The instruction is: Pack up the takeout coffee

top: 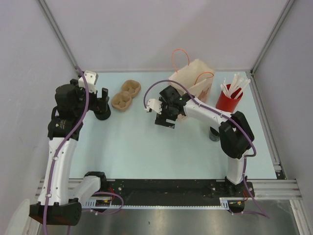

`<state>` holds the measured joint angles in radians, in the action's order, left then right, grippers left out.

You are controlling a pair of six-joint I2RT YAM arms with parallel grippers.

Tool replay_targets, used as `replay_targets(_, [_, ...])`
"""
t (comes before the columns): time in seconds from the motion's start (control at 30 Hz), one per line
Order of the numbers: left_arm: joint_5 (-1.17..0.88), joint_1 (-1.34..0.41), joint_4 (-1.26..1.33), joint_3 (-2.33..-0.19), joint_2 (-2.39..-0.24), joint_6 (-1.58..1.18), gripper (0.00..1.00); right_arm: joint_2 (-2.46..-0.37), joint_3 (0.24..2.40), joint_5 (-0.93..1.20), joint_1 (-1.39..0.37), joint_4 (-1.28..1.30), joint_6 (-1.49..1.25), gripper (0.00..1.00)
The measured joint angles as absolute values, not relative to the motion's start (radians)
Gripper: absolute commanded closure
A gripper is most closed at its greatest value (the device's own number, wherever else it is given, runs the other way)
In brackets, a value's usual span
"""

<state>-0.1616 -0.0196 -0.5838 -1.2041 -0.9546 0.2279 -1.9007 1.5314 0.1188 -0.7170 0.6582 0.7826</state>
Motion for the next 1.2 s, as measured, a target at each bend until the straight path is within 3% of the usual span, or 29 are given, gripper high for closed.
replay_targets(0.47, [-0.184, -0.012, -0.57, -1.188, -0.953, 0.225, 0.0, -1.98, 1.546, -0.051, -0.583, 0.536, 0.844, 0.0])
replay_targets(0.83, [-0.216, 0.022, -0.562, -1.173, -0.947, 0.209, 0.01, -2.131, 1.74, -0.088, -0.463, 0.488, 0.851, 0.0])
replay_targets(1.03, [-0.23, 0.024, -0.562, -1.171, -0.941, 0.209, 0.0, -2.077, 1.766, 0.019, -0.475, 0.533, 0.806, 0.0])
replay_targets(1.2, [-0.253, 0.025, -0.569, -1.171, -0.941, 0.211, 0.01, -1.889, 1.748, 0.159, -0.585, 0.634, 0.741, 0.0])
